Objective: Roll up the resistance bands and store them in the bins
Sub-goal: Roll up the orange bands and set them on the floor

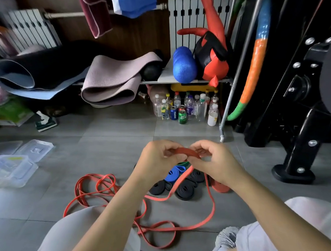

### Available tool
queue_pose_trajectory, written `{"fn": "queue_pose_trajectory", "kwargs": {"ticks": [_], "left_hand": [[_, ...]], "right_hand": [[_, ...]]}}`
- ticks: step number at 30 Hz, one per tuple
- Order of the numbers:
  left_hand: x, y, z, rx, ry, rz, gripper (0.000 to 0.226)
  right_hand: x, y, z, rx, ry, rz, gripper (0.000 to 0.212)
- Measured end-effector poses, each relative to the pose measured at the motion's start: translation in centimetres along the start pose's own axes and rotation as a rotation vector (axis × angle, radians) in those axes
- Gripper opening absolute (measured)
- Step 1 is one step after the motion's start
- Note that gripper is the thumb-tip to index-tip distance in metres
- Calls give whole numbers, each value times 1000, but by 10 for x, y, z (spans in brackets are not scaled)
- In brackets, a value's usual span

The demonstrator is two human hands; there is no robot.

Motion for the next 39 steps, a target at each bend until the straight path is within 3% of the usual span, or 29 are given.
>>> {"fn": "queue_pose_trajectory", "kwargs": {"ticks": [2, 7, 10, 13, 15, 17, 19, 21, 25, 30, 33, 36, 37, 39], "left_hand": [[2, 1, -1, 36, 246, -24, 26], [6, -3, 0, 97, 892, -74, 12], [11, -3, 0, 76, 999, -47, 14], [6, -1, -5, 10, 783, -31, 12], [-8, -2, -11, -16, 304, -18, 21], [-20, -7, -21, 31, -151, 11, 27], [-25, -13, -31, 45, -358, 65, 16], [-27, -20, -36, 23, -302, 62, 10], [-31, -31, -34, 58, 260, -32, 22], [-10, -44, -17, 106, 883, -58, 22], [-6, -53, -9, 131, 1092, -42, 22], [-7, -56, -6, 110, 1060, -13, 19], [-9, -57, -5, 80, 892, -31, 16], [-16, -59, -3, 35, 316, -110, 24]], "right_hand": [[2, 1, -3, -14, -178, 1, 27], [18, -3, 2, -97, -498, -112, 21], [20, -6, 7, -136, -474, -146, 19], [8, -6, 7, -121, -356, -104, 29], [-5, -7, 10, -85, -217, -38, 27], [-16, -10, 14, -55, 97, 50, 15], [-27, -15, 20, -66, 366, 102, 10], [-38, -19, 25, -97, 355, 89, 9], [-59, -29, 24, -111, 25, 28, 27], [-54, -42, 14, -145, -220, -10, 26], [-51, -53, 10, -136, -350, -11, 19], [-49, -57, 6, -138, -368, -1, 23], [-50, -57, 5, -131, -335, 20, 26], [-51, -58, 0, -95, -144, 57, 26]]}}
Point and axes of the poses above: each hand's wrist, its own y-axis away from the middle knuckle, its own x-axis out of the palm, z = x × y, the point moved 2 cm from there along -y, towards the middle knuckle, and after that the axes turned 15 degrees about z, right-handed, at the moved point
